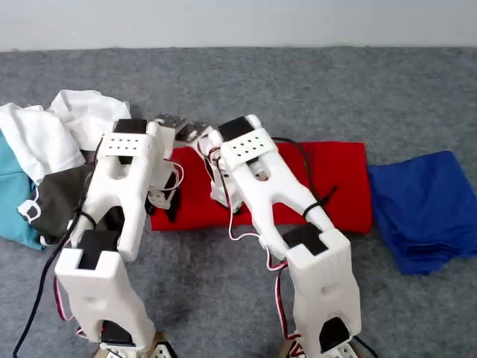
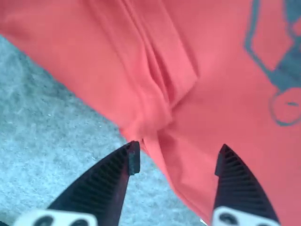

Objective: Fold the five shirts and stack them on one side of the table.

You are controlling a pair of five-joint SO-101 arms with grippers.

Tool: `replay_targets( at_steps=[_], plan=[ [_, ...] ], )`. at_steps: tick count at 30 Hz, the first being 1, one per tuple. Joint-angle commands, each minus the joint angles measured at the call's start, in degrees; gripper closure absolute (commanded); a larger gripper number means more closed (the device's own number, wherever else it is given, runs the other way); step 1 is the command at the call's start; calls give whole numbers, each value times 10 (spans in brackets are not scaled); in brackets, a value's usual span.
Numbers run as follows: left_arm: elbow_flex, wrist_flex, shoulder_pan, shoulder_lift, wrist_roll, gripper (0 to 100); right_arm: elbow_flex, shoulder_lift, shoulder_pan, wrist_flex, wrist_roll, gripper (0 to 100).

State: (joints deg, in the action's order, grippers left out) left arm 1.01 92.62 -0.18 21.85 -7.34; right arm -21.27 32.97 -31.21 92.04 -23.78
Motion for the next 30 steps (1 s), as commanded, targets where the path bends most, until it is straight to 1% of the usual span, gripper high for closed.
replay_targets(
  at_steps=[1, 3, 9, 13, 18, 25, 28, 30],
  plan=[
    [-1, -8, 4, 13, 3, 845, -3, 19, 7, -5, 7, 733],
    [-1, -23, 0, 25, 3, 845, -3, 34, 7, -6, 7, 733],
    [-1, -83, -44, 49, 3, 845, -3, 51, 7, -7, 6, 733],
    [-1, -105, -36, 55, 3, 845, -3, 52, 4, -7, 4, 733],
    [-1, -105, -7, 57, 4, 845, -3, 52, 8, -6, 4, 733],
    [0, -105, -16, 57, 3, 845, 4, 52, 29, 9, 4, 733],
    [1, -98, -28, 57, 2, 845, 48, 51, 32, 3, 3, 733],
    [1, -85, -33, 56, -15, 845, 84, 47, 37, -18, 4, 733]
  ],
)
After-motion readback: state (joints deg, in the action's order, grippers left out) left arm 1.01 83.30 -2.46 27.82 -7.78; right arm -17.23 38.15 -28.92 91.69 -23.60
